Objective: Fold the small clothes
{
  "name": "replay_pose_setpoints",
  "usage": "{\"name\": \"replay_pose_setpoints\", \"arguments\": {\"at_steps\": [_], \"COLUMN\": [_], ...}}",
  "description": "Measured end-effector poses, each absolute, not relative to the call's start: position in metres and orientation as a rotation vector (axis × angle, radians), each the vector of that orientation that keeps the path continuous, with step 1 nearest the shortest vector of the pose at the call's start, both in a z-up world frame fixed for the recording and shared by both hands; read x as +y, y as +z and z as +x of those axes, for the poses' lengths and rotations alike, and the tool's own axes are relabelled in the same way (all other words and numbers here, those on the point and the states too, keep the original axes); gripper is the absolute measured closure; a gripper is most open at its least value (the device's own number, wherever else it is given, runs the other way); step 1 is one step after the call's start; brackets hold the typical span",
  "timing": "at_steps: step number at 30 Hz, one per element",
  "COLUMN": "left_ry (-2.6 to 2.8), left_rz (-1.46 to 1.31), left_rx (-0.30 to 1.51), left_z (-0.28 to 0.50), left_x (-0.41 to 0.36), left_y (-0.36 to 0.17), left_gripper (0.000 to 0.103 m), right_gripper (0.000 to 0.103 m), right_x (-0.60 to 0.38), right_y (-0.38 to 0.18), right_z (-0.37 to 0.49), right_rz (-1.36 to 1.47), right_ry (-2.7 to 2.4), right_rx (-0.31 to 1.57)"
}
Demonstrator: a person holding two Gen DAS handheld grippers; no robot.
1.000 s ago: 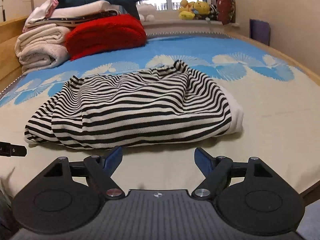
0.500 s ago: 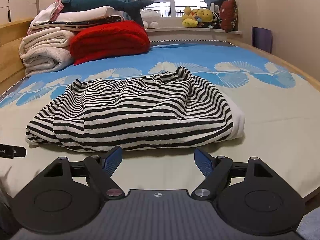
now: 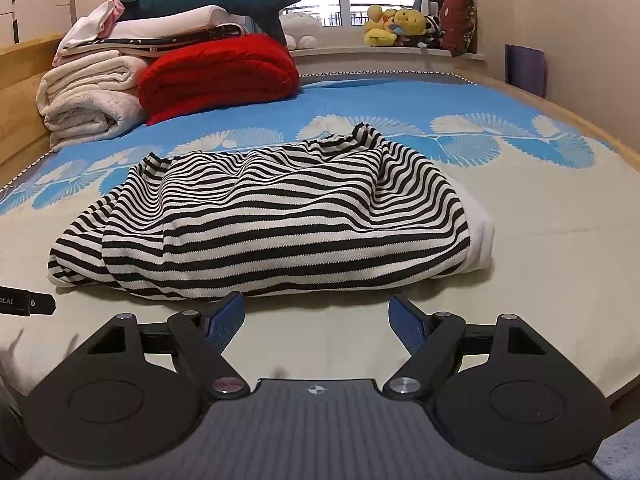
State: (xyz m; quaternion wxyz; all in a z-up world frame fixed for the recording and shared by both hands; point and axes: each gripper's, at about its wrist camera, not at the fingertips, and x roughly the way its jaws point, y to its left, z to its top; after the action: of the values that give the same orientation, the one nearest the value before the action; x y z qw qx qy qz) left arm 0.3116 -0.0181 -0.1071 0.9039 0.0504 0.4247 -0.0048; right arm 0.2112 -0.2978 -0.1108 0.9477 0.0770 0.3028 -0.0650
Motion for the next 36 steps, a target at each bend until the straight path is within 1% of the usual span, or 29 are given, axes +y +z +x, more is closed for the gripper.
{"name": "replay_pose_setpoints", "arguments": {"at_steps": [10,28,31,36], "left_ry": [-0.001,0.009,0.021,0.087], "left_rz": [0.076,0.043,-0.004,-0.054], "left_rx": [0.877,0.888,0.903,0.906], "left_z": [0.314,0.319,0.326,0.348], "left_x": [-0.014,-0.01,-0.002,0.016], "left_y": [-0.106,-0.105,-0.103,-0.094], "left_gripper": [0.0,0.0,0.0,0.0], "right_gripper": [0.023,0.023,0.022,0.022], "right_x": [-0.299,-0.313,-0.333,-0.395], "right_y": [-0.112,-0.114,-0.114,-0.13], "right_z": [0.212,0.216,0.218,0.227], "right_rz": [0.165,0.264,0.414,0.871], "right_ry": [-0.142,-0.175,-0.202,-0.326], "right_rx": [0.62,0.638,0.645,0.643]}}
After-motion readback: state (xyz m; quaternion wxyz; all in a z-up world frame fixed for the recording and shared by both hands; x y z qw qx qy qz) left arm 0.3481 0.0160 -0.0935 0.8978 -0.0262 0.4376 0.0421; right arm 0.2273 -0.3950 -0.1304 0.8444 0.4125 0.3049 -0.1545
